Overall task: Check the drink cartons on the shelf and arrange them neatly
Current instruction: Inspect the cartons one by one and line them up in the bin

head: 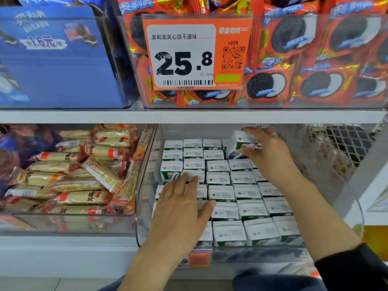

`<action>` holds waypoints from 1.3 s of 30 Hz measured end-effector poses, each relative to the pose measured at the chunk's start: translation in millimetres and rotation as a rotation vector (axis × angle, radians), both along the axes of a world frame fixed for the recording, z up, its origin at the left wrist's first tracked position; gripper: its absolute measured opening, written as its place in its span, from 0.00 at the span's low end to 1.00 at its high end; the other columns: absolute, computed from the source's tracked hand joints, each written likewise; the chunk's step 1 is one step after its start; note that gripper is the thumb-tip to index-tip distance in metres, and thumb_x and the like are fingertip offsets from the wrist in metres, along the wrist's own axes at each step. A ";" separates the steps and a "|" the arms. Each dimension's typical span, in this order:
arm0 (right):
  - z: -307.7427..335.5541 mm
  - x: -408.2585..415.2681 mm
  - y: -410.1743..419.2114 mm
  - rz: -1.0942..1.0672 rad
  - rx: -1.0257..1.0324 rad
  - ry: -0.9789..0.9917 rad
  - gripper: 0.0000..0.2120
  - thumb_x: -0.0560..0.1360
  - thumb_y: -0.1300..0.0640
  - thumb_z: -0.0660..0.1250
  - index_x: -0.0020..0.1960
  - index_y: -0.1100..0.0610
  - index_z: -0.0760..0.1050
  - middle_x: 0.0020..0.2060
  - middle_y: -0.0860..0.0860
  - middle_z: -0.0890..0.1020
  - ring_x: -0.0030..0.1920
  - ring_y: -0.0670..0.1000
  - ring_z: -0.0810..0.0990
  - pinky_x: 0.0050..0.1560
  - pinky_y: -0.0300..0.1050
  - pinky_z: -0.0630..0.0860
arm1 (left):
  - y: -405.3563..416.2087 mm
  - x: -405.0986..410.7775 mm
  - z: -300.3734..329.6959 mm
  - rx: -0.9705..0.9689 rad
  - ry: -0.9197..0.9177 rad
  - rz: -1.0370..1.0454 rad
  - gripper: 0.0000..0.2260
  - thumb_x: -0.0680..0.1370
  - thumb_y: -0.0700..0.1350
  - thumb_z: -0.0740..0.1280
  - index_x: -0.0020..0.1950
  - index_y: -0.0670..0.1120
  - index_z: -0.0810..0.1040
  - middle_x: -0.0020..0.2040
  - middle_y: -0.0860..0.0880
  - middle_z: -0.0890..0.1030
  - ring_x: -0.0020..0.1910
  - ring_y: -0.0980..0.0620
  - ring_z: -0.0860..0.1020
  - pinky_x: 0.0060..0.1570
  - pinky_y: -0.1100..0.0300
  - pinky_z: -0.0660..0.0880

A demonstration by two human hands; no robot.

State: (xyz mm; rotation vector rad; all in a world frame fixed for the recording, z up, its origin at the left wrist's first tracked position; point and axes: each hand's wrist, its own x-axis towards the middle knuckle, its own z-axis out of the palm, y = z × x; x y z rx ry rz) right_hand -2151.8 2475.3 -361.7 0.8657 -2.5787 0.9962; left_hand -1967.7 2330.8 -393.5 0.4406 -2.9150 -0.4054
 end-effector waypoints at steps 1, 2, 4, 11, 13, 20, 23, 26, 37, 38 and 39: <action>-1.3 -0.3 -2.2 0.000 0.029 0.003 0.23 0.74 0.59 0.71 0.68 0.54 0.72 0.61 0.57 0.75 0.56 0.57 0.76 0.51 0.36 0.67 | 0.2 0.1 0.1 0.000 -0.001 0.001 0.32 0.79 0.65 0.48 0.79 0.51 0.49 0.79 0.52 0.48 0.77 0.53 0.47 0.74 0.60 0.42; -2.8 0.2 -4.4 0.006 0.070 0.009 0.23 0.75 0.58 0.70 0.68 0.53 0.71 0.62 0.57 0.75 0.54 0.57 0.77 0.52 0.39 0.69 | 0.3 0.4 0.1 0.000 -0.001 0.001 0.32 0.79 0.65 0.48 0.79 0.52 0.49 0.79 0.52 0.48 0.77 0.53 0.47 0.74 0.60 0.42; -6.7 1.5 -7.6 0.024 0.187 0.013 0.22 0.77 0.56 0.66 0.71 0.52 0.69 0.64 0.56 0.74 0.52 0.57 0.79 0.53 0.47 0.75 | 0.1 1.0 0.2 -0.001 0.002 -0.003 0.31 0.79 0.65 0.48 0.79 0.52 0.49 0.79 0.52 0.49 0.77 0.53 0.47 0.74 0.60 0.42; -9.4 4.0 -5.2 0.045 0.311 -0.002 0.15 0.79 0.56 0.62 0.65 0.54 0.75 0.61 0.55 0.79 0.54 0.55 0.79 0.53 0.43 0.73 | 0.5 1.0 0.0 0.008 0.012 0.002 0.31 0.79 0.65 0.48 0.78 0.53 0.50 0.79 0.52 0.49 0.77 0.53 0.47 0.73 0.60 0.42; -3.3 3.2 -0.7 0.059 0.289 -0.125 0.14 0.78 0.54 0.65 0.63 0.53 0.76 0.61 0.53 0.78 0.54 0.53 0.79 0.51 0.40 0.71 | 0.5 1.0 -0.1 0.009 0.013 0.003 0.31 0.79 0.65 0.48 0.78 0.53 0.50 0.79 0.53 0.49 0.77 0.53 0.48 0.73 0.60 0.42; 11.2 1.5 0.5 0.059 0.479 -0.268 0.17 0.74 0.54 0.67 0.62 0.48 0.73 0.64 0.49 0.72 0.59 0.50 0.72 0.50 0.41 0.67 | 1.9 1.5 -0.3 0.004 0.021 0.001 0.30 0.79 0.64 0.48 0.78 0.53 0.51 0.79 0.51 0.49 0.77 0.52 0.48 0.73 0.60 0.41; 16.5 0.3 -5.5 0.031 0.547 -0.289 0.18 0.73 0.54 0.67 0.62 0.47 0.72 0.64 0.49 0.70 0.57 0.50 0.72 0.49 0.42 0.69 | 2.4 2.1 0.0 -0.006 0.024 -0.004 0.30 0.79 0.64 0.48 0.78 0.53 0.51 0.79 0.51 0.49 0.77 0.53 0.48 0.73 0.60 0.40; 20.3 -1.6 -11.7 0.023 0.607 -0.289 0.19 0.73 0.53 0.67 0.63 0.47 0.72 0.65 0.49 0.70 0.59 0.51 0.72 0.50 0.43 0.70 | 2.4 2.3 0.1 -0.018 0.022 -0.007 0.30 0.79 0.64 0.48 0.78 0.53 0.51 0.79 0.51 0.49 0.77 0.53 0.48 0.73 0.60 0.40; 13.9 8.2 -0.1 0.082 0.350 -0.189 0.16 0.74 0.49 0.69 0.59 0.53 0.73 0.57 0.50 0.71 0.55 0.51 0.73 0.49 0.46 0.71 | 1.7 2.6 3.0 -0.027 -0.013 -0.010 0.30 0.79 0.65 0.47 0.78 0.53 0.50 0.79 0.51 0.48 0.77 0.52 0.48 0.74 0.59 0.41; 15.3 11.4 3.7 0.078 0.293 -0.154 0.16 0.75 0.49 0.68 0.59 0.54 0.73 0.55 0.50 0.72 0.51 0.51 0.73 0.45 0.45 0.69 | 1.8 2.6 3.2 -0.029 -0.014 -0.008 0.30 0.79 0.65 0.47 0.78 0.53 0.50 0.79 0.51 0.48 0.77 0.52 0.48 0.74 0.59 0.42; 16.7 15.3 8.0 0.073 0.233 -0.121 0.16 0.75 0.50 0.67 0.60 0.54 0.72 0.53 0.50 0.74 0.47 0.51 0.74 0.41 0.45 0.68 | 1.9 2.4 3.3 -0.028 -0.014 -0.006 0.30 0.79 0.65 0.47 0.78 0.53 0.50 0.79 0.51 0.48 0.77 0.52 0.48 0.74 0.58 0.42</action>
